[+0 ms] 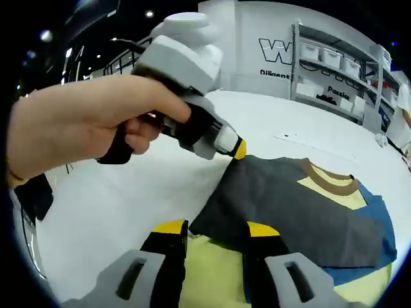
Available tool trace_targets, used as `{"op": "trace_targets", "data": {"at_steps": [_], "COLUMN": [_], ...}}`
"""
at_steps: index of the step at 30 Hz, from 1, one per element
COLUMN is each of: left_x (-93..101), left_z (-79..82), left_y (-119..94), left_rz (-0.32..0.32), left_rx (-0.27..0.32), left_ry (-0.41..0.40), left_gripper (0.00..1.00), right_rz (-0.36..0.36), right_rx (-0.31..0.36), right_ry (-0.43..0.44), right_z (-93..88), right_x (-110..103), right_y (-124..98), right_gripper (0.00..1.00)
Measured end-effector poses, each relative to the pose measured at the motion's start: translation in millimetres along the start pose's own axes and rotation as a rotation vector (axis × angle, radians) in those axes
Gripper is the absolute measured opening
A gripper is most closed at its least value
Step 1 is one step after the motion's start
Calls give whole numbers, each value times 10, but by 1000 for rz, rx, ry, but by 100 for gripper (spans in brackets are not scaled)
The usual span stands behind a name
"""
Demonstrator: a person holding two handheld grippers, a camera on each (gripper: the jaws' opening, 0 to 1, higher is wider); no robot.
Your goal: Fold the garment on the visible template until the final outline fits inside the template.
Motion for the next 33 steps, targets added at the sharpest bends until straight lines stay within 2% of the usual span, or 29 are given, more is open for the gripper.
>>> {"op": "trace_targets", "data": {"at_steps": [3, 5, 8, 10, 16, 19, 22, 24, 27, 29, 31, 32, 33], "left_x": [8, 10, 37, 67, 198, 238, 247, 220, 239, 241, 232, 218, 214], "left_z": [-34, -65, -153, -204, -513, -700, -798, -844, -911, -957, -1000, -1017, -991], "left_y": [-132, -196, -343, -419, -653, -734, -762, -776, -738, -724, -698, -690, -689], "left_rz": [-34, -44, -73, -94, -123, -115, -113, -85, -98, -84, -65, -52, -52], "left_rx": [4, 13, 15, 20, -14, -37, -65, -62, -92, -106, -117, -123, -99], "left_ry": [-53, -61, -72, -73, -58, -61, -80, -74, -87, -69, -52, -43, -52], "left_gripper": [23, 25, 29, 30, 30, 28, 28, 26, 22, 18, 7, 5, 6], "right_rz": [-25, -33, -51, -58, -76, -86, -111, -124, -151, -168, -178, -182, -189], "right_rx": [15, 20, 21, 20, 22, 16, 7, 4, -12, -24, -24, -27, -39], "right_ry": [-8, 0, 3, 4, 31, 58, 62, 70, 71, 79, 84, 79, 70], "right_z": [29, 32, 3, -16, -109, -198, -268, -308, -401, -458, -488, -500, -526], "right_x": [147, 219, 343, 390, 517, 607, 703, 760, 876, 950, 1004, 1021, 1054], "right_y": [-158, -231, -368, -431, -635, -755, -879, -945, -1066, -1140, -1207, -1228, -1263], "right_gripper": [35, 40, 40, 42, 50, 53, 54, 55, 56, 55, 56, 56, 56]}}
Point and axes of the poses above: the point that each gripper's makers call its tool centre point, and the gripper's own axes: y roughly forward along the fingers, x roughly to its right, z roughly out of its top, the point moved 5 cm from there along -y, roughly backward along the fingers, and after that the axes turned 14 degrees about z, right-handed, at the moved point
